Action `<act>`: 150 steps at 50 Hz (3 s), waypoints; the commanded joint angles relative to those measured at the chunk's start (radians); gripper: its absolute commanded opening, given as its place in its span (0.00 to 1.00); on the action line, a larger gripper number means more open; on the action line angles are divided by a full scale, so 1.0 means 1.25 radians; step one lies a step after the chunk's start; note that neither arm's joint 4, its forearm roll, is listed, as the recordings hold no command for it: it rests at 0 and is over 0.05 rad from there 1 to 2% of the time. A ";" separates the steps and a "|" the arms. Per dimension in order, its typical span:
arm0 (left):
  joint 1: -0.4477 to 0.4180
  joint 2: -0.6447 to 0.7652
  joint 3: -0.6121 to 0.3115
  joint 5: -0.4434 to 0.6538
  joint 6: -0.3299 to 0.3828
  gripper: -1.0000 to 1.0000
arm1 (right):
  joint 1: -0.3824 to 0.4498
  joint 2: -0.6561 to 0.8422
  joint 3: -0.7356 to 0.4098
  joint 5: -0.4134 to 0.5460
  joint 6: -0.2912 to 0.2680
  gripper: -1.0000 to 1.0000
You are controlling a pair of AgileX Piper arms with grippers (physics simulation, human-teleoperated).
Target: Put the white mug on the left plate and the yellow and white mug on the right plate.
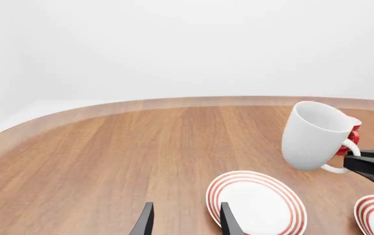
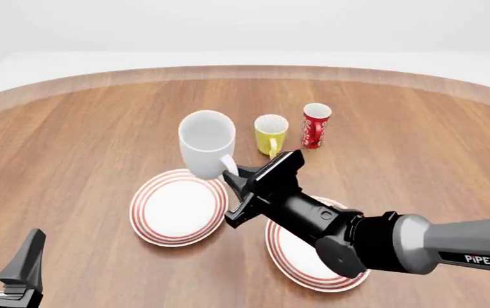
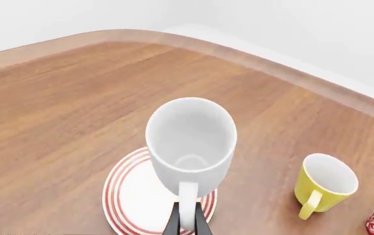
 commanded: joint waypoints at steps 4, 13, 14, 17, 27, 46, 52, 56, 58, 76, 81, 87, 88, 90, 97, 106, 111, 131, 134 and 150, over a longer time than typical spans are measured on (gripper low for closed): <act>0.000 0.000 0.000 0.000 0.000 1.00 | 0.028 0.039 -0.026 -0.003 0.011 0.00; 0.000 0.000 0.000 0.000 0.000 1.00 | 0.043 0.072 -0.050 -0.001 0.013 0.00; 0.000 0.000 0.000 0.000 0.000 1.00 | 0.044 0.074 -0.052 0.000 0.012 0.00; 0.000 0.000 0.000 0.000 0.000 1.00 | 0.044 0.074 -0.052 0.000 0.012 0.00; 0.000 0.000 0.000 0.000 0.000 1.00 | 0.056 0.114 -0.082 0.001 0.019 0.00; 0.000 0.000 0.000 0.000 0.000 1.00 | 0.069 0.172 -0.119 0.012 0.026 0.00; 0.000 0.000 0.000 0.000 0.000 1.00 | 0.075 0.189 -0.122 0.012 0.026 0.00; 0.000 0.000 0.000 0.000 0.000 1.00 | 0.075 0.193 -0.125 0.013 0.027 0.00; 0.000 0.000 0.000 0.000 0.000 1.00 | 0.076 0.196 -0.126 0.013 0.026 0.00; 0.000 0.000 0.000 0.000 0.000 1.00 | 0.073 0.239 -0.143 0.021 0.031 0.00; 0.000 0.000 0.000 0.000 0.000 1.00 | 0.070 0.247 -0.146 0.022 0.031 0.00; 0.000 0.000 0.000 0.000 0.000 1.00 | 0.076 0.255 -0.147 0.019 0.034 0.00; 0.000 0.000 0.000 0.000 0.000 1.00 | 0.075 0.260 -0.150 0.019 0.034 0.00; 0.000 0.000 0.000 0.000 0.000 1.00 | 0.074 0.263 -0.151 0.019 0.034 0.00; 0.000 0.000 0.000 0.000 0.000 1.00 | 0.072 0.272 -0.154 0.020 0.035 0.00; 0.000 0.000 0.000 0.000 0.000 1.00 | 0.073 0.282 -0.157 0.022 0.036 0.00; 0.000 0.000 0.000 0.000 0.000 1.00 | 0.072 0.286 -0.160 0.023 0.036 0.00; 0.000 0.000 0.000 0.000 0.000 1.00 | 0.064 0.294 -0.172 0.038 0.034 1.00; 0.000 0.000 0.000 0.000 0.000 1.00 | 0.067 0.294 -0.170 0.037 0.036 1.00; 0.000 0.000 0.000 0.000 0.000 1.00 | 0.062 0.226 -0.110 0.030 0.044 1.00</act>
